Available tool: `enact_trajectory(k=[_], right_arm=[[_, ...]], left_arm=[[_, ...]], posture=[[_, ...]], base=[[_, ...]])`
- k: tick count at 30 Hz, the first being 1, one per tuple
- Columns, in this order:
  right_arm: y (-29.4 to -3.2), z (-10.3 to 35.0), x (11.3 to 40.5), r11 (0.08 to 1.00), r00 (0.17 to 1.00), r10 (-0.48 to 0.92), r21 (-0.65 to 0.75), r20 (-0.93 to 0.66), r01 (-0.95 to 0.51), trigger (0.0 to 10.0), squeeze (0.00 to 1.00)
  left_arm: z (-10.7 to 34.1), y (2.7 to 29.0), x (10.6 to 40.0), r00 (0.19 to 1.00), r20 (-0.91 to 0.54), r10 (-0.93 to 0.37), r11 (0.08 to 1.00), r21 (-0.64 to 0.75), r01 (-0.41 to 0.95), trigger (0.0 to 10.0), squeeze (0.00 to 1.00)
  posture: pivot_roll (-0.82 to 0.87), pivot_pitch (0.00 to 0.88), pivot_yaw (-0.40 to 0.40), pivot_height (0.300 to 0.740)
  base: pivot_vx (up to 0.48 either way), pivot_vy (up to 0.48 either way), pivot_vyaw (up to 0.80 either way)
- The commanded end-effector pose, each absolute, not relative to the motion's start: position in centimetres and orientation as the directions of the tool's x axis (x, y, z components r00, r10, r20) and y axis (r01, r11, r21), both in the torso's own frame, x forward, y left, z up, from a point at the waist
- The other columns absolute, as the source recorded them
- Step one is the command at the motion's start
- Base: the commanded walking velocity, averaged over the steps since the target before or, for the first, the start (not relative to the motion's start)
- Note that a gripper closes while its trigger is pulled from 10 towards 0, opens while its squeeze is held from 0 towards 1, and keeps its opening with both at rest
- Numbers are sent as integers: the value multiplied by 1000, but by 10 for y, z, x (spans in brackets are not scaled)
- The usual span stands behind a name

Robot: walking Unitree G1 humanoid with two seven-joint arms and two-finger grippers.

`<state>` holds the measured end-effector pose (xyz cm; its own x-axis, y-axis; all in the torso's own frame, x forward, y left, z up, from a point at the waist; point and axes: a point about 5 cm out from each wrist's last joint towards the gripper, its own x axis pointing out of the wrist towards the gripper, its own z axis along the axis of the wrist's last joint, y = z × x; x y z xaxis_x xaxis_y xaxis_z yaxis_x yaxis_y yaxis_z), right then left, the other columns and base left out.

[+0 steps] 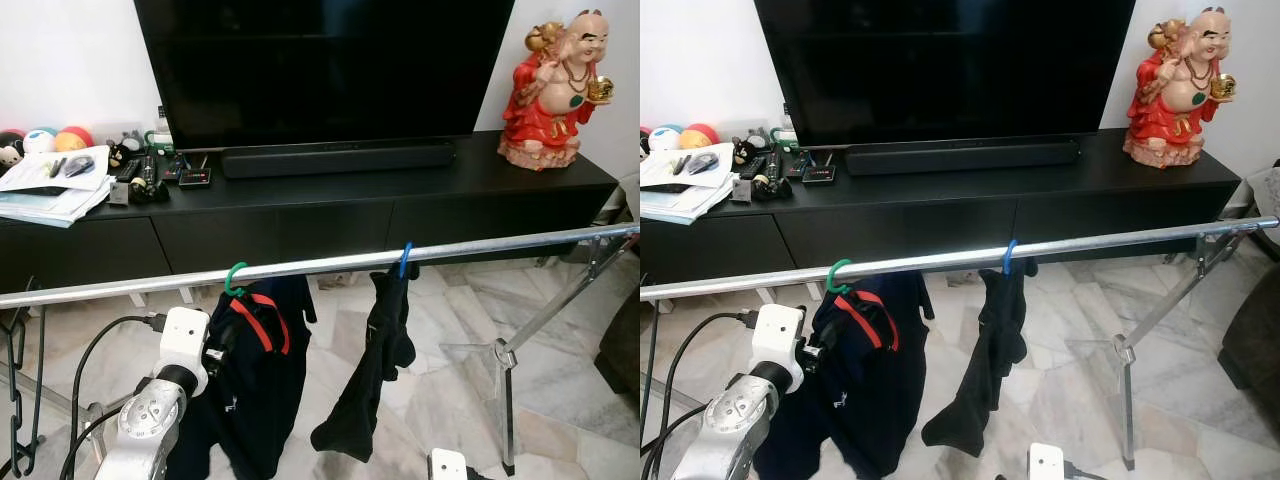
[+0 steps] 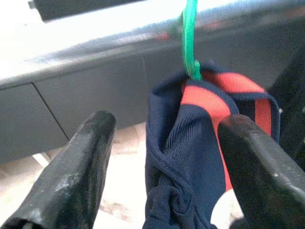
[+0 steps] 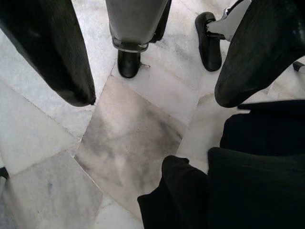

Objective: Hang hanger

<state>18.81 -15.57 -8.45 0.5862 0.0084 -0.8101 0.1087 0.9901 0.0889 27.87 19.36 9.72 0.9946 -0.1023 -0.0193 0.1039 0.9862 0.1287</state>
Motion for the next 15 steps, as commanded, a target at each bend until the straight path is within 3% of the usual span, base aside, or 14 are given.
enact_trajectory(k=[1,2,3,8,15], right_arm=[[-153,-85,188,991,590,8,83,-807,101,10000,0],[-153,-85,188,991,590,8,83,-807,101,10000,0],[-152,-85,187,992,589,9,82,-808,99,10000,0],[-149,-85,186,991,594,6,84,-805,104,10000,0],[-155,-78,201,989,620,-16,78,-784,124,10000,0]], left_arm=[[105,198,273,997,21,-69,989,131,66,10000,816],[107,198,271,998,30,-57,990,129,53,10000,580],[110,199,268,998,51,-42,991,128,35,10000,0],[119,193,266,993,107,-46,991,128,32,10000,0],[123,189,268,992,113,-58,992,117,44,10000,0]], posture=[[86,20,-9,740],[89,20,-11,740],[91,19,-12,740],[93,18,-14,740],[87,17,-11,740]], base=[[0,0,0],[0,0,0],[0,0,0],[0,0,0],[0,-424,0]])
